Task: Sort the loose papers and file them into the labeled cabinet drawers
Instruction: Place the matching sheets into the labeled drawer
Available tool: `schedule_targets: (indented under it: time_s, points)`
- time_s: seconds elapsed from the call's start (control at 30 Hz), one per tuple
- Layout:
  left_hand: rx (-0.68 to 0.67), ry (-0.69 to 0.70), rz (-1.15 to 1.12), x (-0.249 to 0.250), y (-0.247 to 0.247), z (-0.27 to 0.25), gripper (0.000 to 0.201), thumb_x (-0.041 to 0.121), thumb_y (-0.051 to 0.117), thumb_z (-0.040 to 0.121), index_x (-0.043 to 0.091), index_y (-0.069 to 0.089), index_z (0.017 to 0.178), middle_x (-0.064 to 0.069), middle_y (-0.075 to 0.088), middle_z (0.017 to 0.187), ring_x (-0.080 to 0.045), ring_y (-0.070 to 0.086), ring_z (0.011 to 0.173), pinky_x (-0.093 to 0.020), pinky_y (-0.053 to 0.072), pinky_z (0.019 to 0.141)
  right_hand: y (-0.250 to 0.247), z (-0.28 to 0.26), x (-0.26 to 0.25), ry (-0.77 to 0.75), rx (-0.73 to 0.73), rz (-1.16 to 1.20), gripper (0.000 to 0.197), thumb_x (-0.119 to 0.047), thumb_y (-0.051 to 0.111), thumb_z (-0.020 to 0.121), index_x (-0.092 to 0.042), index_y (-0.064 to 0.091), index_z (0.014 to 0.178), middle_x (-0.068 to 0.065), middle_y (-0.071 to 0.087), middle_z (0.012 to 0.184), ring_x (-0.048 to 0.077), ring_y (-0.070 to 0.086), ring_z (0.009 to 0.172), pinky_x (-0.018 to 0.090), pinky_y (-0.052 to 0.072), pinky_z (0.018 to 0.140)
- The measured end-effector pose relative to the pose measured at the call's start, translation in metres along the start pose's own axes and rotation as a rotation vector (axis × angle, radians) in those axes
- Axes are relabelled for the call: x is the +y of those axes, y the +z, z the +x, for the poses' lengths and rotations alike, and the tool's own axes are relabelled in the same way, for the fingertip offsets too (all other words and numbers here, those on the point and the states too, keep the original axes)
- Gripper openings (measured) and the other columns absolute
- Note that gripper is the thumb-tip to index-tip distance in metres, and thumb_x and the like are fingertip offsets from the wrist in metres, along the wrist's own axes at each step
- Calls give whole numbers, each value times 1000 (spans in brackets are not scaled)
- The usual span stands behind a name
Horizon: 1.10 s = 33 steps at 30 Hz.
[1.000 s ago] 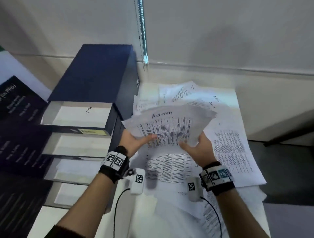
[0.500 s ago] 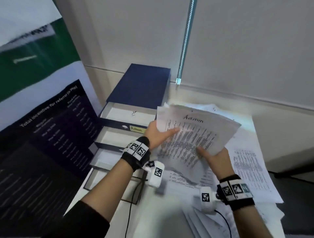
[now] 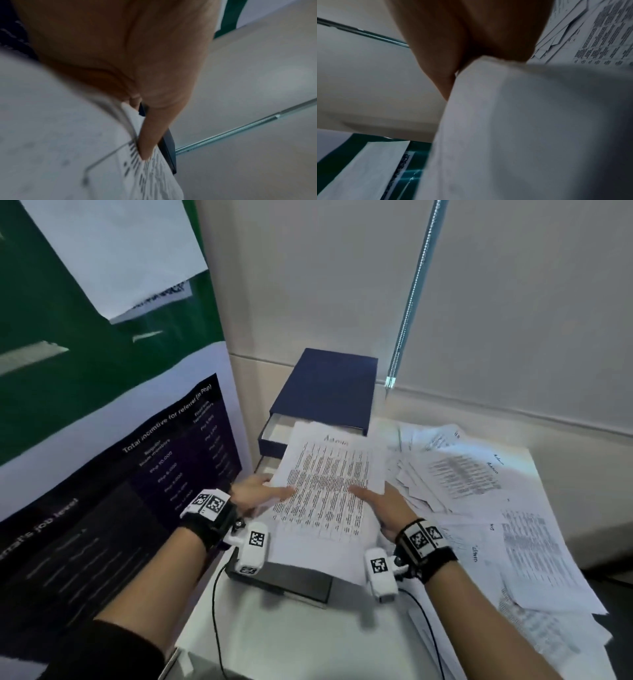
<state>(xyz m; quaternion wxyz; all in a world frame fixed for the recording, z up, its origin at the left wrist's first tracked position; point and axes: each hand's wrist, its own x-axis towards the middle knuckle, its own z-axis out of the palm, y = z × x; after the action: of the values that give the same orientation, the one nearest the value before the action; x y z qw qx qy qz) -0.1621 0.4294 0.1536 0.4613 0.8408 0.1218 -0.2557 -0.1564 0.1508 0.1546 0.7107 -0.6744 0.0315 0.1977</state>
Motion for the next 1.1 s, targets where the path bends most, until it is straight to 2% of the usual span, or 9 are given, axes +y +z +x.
schedule_targets:
  time_s: [0.13, 0.27, 0.33, 0.4, 0.5, 0.67, 0.83, 0.93, 1.1]
  points:
    - [263, 111, -374, -22, -19, 5, 45, 18, 79, 80, 16, 61, 122, -10, 71, 113, -29, 69, 101, -49, 53, 95, 16, 5, -13, 166, -3, 96, 44, -10, 65, 92, -14, 43, 130, 3, 69, 100, 16, 67, 75, 26, 53, 61]
    - [274, 132, -626, -19, -37, 3, 41, 21, 75, 83, 13, 63, 121, -13, 73, 107, -31, 71, 98, -50, 53, 95, 25, 5, -13, 148, -101, 247, 73, 7, 59, 91, -14, 25, 152, 14, 63, 129, 28, 68, 106, 31, 60, 73]
    - [193, 101, -619, -13, -44, -1, 36, 26, 73, 86, 10, 65, 118, -11, 75, 102, -29, 72, 93, -45, 56, 90, 29, 8, -17, 82, -104, 273, 66, 9, 54, 92, -17, 31, 148, 15, 59, 134, 31, 64, 114, 36, 60, 81]
    - [122, 55, -541, -4, -46, -5, 32, 29, 71, 88, 7, 66, 111, -9, 73, 86, -23, 69, 66, -31, 58, 61, 32, 15, -28, 52, -34, 253, 55, 7, 51, 95, -19, 41, 143, 15, 57, 135, 27, 67, 107, 29, 61, 72]
    - [125, 29, -479, 3, -46, 3, 22, 21, 68, 90, 2, 65, 101, -6, 54, 61, -12, 38, 39, -14, 25, 30, 31, 24, -43, 75, 34, 130, 39, -1, 50, 98, -12, 55, 136, 11, 65, 125, 8, 71, 79, 18, 56, 60]
    - [337, 28, -518, 13, -52, 32, 23, 13, 70, 87, 5, 70, 108, -8, 58, 62, -10, 36, 29, -13, 24, 28, 19, 23, -48, 188, -151, 51, 23, -10, 58, 96, -10, 67, 117, 1, 69, 91, 4, 56, 55, 12, 46, 47]
    - [317, 12, -611, 22, -56, 58, 54, 30, 81, 75, 17, 61, 123, -15, 71, 99, -16, 49, 51, -25, 49, 43, 13, 44, -52, 209, -122, 153, 20, -2, 55, 96, -4, 69, 111, 6, 72, 78, 5, 51, 58, 8, 46, 45]
    - [281, 39, -640, 25, -54, 67, 40, 15, 78, 80, 14, 63, 117, -14, 66, 86, -13, 45, 42, -17, 38, 36, 10, 71, -55, 234, -51, 245, 19, -2, 56, 96, 0, 67, 111, 5, 69, 72, 2, 51, 47, 8, 49, 48]
    - [503, 61, -497, 37, -49, 91, 14, 19, 75, 82, 10, 76, 94, -5, 61, 57, -13, 48, 40, -28, 50, 49, 18, 121, -63, 343, -46, 177, 3, -7, 65, 92, -5, 64, 90, 0, 53, 55, 1, 48, 40, 7, 41, 38]
